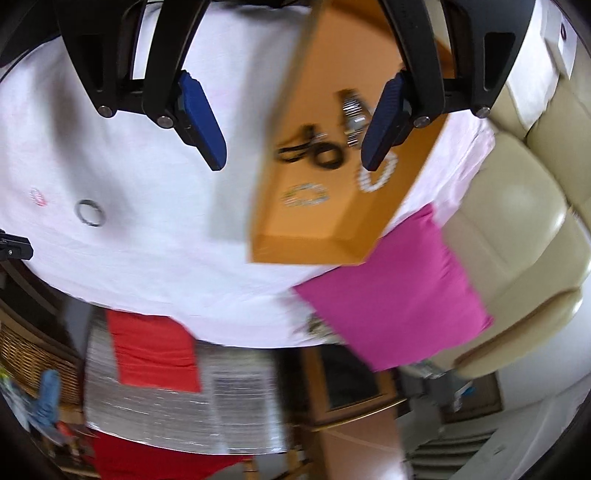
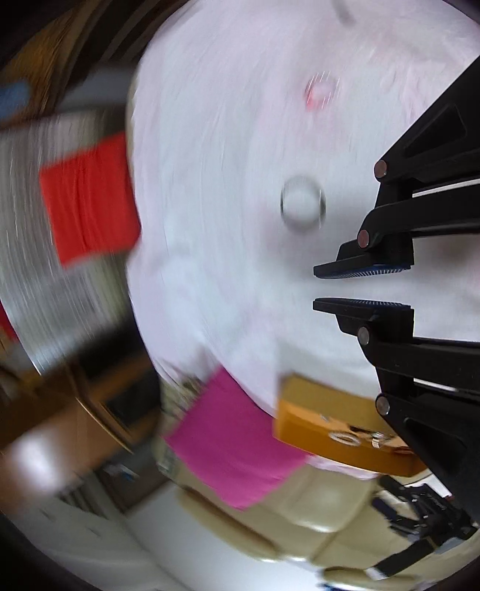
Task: Organize jewelry
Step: 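Move both open tools back over the silver bangle and pink bracelet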
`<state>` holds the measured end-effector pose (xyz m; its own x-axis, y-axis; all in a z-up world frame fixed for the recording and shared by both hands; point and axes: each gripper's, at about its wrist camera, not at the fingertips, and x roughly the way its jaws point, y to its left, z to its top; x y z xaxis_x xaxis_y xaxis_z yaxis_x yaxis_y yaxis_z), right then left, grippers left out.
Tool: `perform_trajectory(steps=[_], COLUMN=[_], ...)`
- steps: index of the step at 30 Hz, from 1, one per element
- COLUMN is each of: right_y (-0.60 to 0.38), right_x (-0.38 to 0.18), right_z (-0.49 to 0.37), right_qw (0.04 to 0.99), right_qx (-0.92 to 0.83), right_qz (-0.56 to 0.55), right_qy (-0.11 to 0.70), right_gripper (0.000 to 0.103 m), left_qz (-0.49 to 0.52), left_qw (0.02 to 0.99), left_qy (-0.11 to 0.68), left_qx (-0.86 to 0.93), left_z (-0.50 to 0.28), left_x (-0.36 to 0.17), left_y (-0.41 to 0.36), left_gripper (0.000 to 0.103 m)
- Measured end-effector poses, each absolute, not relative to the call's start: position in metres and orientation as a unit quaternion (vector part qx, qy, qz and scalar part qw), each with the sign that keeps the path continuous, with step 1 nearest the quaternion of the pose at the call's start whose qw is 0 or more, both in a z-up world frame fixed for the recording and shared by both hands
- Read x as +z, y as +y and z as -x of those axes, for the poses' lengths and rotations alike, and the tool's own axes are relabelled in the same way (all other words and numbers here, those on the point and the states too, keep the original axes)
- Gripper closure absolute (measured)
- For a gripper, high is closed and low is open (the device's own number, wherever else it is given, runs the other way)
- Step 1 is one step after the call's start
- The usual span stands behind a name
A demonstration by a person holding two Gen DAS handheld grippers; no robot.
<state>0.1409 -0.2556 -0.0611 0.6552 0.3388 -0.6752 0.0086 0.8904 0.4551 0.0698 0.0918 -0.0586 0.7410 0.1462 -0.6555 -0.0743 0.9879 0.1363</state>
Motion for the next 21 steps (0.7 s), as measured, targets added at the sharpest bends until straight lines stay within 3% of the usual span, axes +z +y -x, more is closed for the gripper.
perform_trajectory(steps=[2,11,21], right_y=[-0.292,-0.398,-0.413], right_x=[-0.069,-0.128,-0.157], right_z=[-0.136,-0.13,-0.143], right_qw=[0.881,0.842,0.825], right_qx=[0.068,-0.013,-0.02], right_qz=[-0.252,-0.351,-0.339], right_qy=[0.394,0.409,0.452], right_gripper=[0.077,0.077,0.077], left_qz=[-0.059,-0.09,-0.089], left_qw=[0.931,0.917,0.908], left_qy=[0.358,0.387,0.404], left_qx=[0.039,-0.028,-0.058], left_z=[-0.079,-0.131,-0.189], left_x=[-0.059,-0.084,-0.117], left_y=[0.068,-0.035,-0.121], left_gripper=[0.025,0.025,0.025])
